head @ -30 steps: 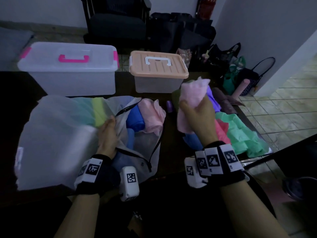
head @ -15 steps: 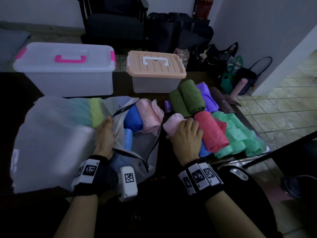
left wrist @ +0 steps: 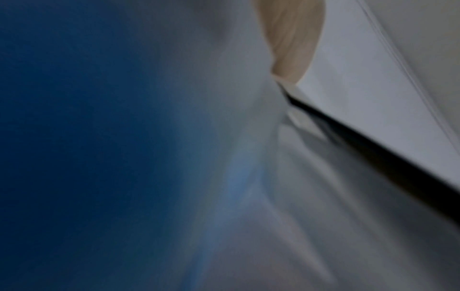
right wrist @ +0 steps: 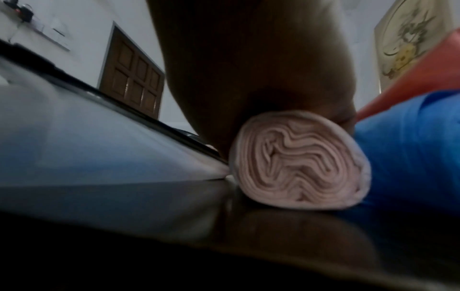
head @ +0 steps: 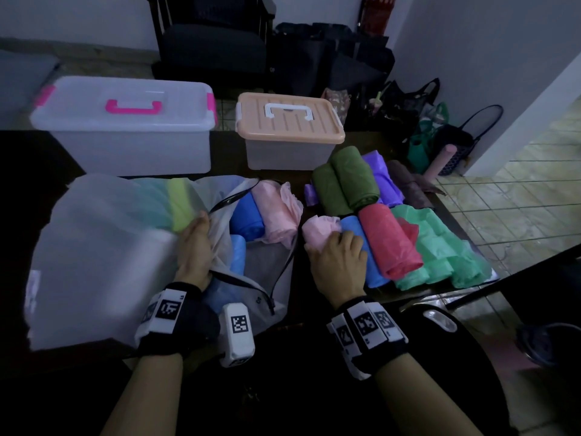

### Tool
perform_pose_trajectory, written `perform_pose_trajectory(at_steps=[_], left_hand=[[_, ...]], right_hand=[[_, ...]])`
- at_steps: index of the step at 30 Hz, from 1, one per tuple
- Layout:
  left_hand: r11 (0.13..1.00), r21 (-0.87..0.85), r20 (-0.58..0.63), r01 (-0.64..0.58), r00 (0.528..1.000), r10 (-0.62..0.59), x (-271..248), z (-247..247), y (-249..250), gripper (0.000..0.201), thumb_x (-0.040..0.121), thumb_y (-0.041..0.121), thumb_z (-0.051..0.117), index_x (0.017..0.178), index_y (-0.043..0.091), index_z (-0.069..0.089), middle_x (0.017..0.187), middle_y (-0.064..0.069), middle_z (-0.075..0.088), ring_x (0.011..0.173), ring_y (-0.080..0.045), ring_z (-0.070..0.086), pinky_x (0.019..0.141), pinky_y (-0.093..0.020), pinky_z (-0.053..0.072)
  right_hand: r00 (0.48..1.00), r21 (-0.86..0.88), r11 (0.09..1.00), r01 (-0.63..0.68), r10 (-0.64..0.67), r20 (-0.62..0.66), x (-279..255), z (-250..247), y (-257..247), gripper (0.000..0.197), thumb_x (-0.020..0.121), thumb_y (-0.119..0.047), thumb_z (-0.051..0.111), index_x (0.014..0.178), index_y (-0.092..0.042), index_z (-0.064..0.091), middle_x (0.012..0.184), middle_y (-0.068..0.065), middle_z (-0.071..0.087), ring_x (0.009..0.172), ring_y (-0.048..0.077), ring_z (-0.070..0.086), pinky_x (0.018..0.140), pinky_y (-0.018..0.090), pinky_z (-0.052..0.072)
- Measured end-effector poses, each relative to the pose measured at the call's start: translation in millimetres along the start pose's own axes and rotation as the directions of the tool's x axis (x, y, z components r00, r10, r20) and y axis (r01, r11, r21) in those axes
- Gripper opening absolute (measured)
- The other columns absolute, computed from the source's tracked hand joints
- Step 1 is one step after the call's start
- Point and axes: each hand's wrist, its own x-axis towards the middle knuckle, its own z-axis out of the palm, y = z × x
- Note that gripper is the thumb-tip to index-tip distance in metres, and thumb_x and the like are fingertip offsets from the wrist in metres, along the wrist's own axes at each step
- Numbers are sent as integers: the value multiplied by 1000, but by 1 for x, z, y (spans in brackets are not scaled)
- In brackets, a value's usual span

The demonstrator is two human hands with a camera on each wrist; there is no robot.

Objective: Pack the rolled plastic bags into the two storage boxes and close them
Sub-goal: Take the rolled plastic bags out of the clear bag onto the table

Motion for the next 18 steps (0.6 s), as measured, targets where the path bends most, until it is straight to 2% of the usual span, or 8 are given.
perform_pose_trajectory(at_steps=[2, 5, 7, 8, 10, 12, 15, 18], left_hand=[[1000, 2, -2, 0, 1000, 0, -1, 0, 1, 42, 101, 32, 34, 131, 9, 50, 131, -9, 54, 119, -18, 51, 105, -32, 38], [1000, 9, 5, 12, 1000, -12, -2, 0, 2, 42, 101, 33, 33, 132, 8, 50, 131, -9, 54, 120, -17, 50, 105, -32, 38], [999, 38, -11, 14, 1000, -13, -3, 0, 2, 41, 102, 33, 32, 129, 8, 51, 128, -8, 54, 115, -16, 50, 101, -31, 38], [999, 53, -21, 13, 1000, -12, -4, 1, 3, 40, 102, 32, 32, 128, 8, 51, 124, -8, 54, 112, -16, 49, 97, -30, 38], [998, 57, -31, 7, 1000, -5, -6, 3, 5, 40, 102, 30, 31, 128, 6, 50, 118, -7, 52, 108, -16, 48, 92, -28, 36], [998, 63, -36, 7, 999, -5, -8, 4, 7, 41, 103, 29, 30, 130, 5, 50, 116, -5, 51, 109, -16, 47, 89, -26, 36], [998, 64, -44, 9, 999, -6, -8, 3, 8, 40, 102, 29, 31, 128, 6, 50, 112, -5, 52, 108, -16, 48, 88, -25, 36], [999, 51, -34, 0, 999, 2, -7, 3, 7, 37, 102, 27, 32, 124, 6, 53, 110, -5, 54, 105, -17, 51, 86, -23, 38]], right_hand=[[1000, -11, 1000, -23, 23, 12, 0, -9, -1, 56, 78, -49, 39, 75, -1, 67, 82, 16, 61, 73, 31, 60, 59, 34, 47], [989, 88, 996, -18, 31, -146, 8, -35, -11, 39, 88, -36, 45, 96, 0, 56, 99, 19, 53, 92, 37, 54, 72, 42, 44], [948, 261, 949, 175, -91, -304, 15, -47, -20, 23, 84, -16, 57, 95, 4, 53, 96, 24, 52, 92, 42, 52, 76, 45, 43], [942, 332, 907, 260, -162, -293, 18, -54, -28, 21, 83, -8, 58, 98, 7, 54, 98, 25, 53, 95, 42, 52, 81, 45, 40], [947, 415, 852, 318, -301, -109, 28, -58, -45, 36, 88, -9, 54, 121, 4, 48, 121, 20, 49, 115, 35, 43, 95, 37, 31], [936, 400, 878, 264, -333, 113, 41, -49, -60, 54, 90, -18, 54, 138, -4, 34, 137, 18, 38, 127, 34, 35, 104, 37, 28], [907, 392, 911, 131, -270, 323, 58, -31, -78, 67, 90, -23, 53, 145, -4, 19, 147, 23, 26, 134, 38, 29, 110, 45, 30], [900, 413, 910, 31, -206, 385, 64, -26, -84, 71, 90, -25, 52, 147, -4, 15, 146, 26, 28, 134, 39, 31, 110, 46, 30]])
